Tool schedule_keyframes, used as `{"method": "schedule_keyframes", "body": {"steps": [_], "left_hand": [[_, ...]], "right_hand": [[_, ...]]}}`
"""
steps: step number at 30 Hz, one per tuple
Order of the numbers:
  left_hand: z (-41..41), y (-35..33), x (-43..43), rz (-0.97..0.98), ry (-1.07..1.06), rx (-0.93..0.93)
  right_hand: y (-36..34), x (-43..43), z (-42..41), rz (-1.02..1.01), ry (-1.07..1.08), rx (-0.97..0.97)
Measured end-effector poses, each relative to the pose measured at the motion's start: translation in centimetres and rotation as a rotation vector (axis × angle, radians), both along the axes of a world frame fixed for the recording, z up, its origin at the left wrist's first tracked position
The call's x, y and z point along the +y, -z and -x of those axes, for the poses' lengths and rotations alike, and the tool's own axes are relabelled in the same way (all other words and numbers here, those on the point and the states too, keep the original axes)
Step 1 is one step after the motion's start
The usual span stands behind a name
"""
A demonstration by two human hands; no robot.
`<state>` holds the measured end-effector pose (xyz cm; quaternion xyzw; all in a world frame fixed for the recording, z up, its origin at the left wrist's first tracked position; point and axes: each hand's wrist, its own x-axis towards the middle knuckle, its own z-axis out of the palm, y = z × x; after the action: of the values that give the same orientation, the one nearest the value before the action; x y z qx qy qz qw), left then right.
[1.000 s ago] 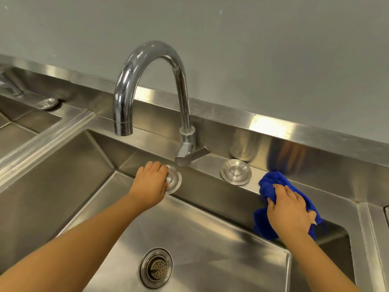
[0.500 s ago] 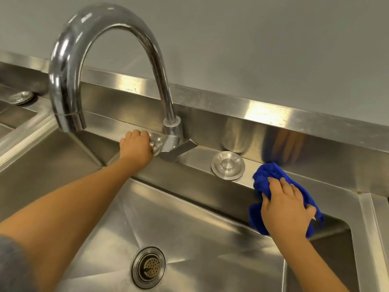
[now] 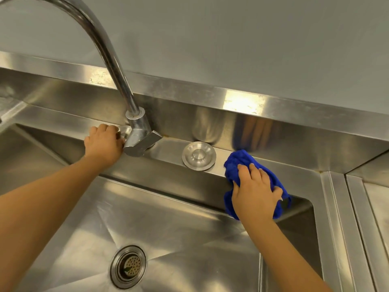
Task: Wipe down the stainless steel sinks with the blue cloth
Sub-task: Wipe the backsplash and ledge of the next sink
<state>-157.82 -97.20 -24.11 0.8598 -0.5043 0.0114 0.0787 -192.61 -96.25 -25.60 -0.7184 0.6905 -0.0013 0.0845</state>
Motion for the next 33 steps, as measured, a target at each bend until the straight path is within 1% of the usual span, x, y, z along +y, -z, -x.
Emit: {"method": "schedule_keyframes", "body": {"steps": [5, 8, 10, 13, 16, 19, 23, 27, 33], "left_hand": [[2.5, 0.5, 4.7, 0.117, -0.077, 0.027], [4.9, 1.5, 7.7, 0.096, -0.075, 0.066], [7.3, 2.2, 9.2, 0.071, -0.009, 0.108], [10.9, 3.5, 10.1, 0.057, 0.201, 0.150], [13.5, 2.9, 8.1, 0.105, 0.345, 0.169], [15.4, 1.2, 4.7, 0.113, 0.391, 0.172], [16.8, 0.0, 0.7, 0.019, 0.360, 0.086], [17.1, 0.0, -0.9, -0.020, 0.354, 0.020], [17.4, 0.4, -1.4, -0.014, 0.365, 0.035]], "right_hand": [[-0.8, 0.0, -0.2, -0.025, -0.001, -0.027], [-1.3, 0.1, -0.1, -0.057, -0.017, -0.044], [-1.5, 0.2, 0.1, -0.067, -0.033, -0.045], [-1.6, 0.5, 0.4, -0.079, -0.057, -0.046], [-1.4, 0.5, 0.7, -0.088, -0.082, -0.040], [-1.2, 0.3, 0.8, -0.081, -0.097, -0.039], [-0.6, 0.2, 0.9, -0.072, -0.094, -0.062], [-0.4, 0.3, 0.8, -0.057, -0.091, -0.074], [0.0, 0.3, 0.8, -0.036, -0.082, -0.079]]}}
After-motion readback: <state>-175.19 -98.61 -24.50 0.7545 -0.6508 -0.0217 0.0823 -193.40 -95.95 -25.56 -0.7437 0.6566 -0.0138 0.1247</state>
